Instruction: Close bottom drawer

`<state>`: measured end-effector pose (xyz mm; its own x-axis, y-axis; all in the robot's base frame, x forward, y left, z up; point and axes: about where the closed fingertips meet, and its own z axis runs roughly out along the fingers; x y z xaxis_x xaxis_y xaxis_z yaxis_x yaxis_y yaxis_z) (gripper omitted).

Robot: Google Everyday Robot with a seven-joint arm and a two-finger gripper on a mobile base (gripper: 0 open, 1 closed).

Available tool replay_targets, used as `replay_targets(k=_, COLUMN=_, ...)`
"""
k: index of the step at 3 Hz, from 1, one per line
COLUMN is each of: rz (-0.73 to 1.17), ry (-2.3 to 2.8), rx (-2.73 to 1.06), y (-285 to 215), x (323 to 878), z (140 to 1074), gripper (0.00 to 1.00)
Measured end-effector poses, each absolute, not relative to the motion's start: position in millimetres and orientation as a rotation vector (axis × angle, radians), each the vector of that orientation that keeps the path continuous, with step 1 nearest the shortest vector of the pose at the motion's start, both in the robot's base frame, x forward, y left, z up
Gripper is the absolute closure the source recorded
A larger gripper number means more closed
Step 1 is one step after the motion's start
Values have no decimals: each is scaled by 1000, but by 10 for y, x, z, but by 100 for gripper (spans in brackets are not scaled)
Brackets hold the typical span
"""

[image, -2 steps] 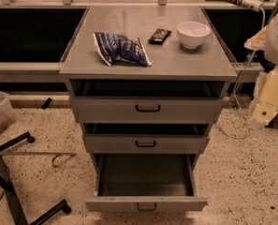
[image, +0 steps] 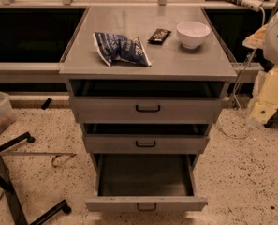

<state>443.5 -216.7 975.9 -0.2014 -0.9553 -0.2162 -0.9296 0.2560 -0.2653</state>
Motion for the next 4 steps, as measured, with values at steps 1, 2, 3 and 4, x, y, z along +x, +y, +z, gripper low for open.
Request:
replay_targets(k=1, rz=-45, ry=2166, rx=-1771, y=-2192, x=4536, z=9285, gripper=0)
replay_targets(k=2, rz=74, ry=2155, rx=-1816, y=-2188, x=4687, z=8497, gripper=0)
replay_targets(k=3, rz=206, ry=2154, rx=-1877, y=-2149, x=4710, z=7801, gripper=0)
replay_targets(k=4, rz=322, ry=2173, rx=-1923, y=-2126, x=4477, z=7287, gripper=0)
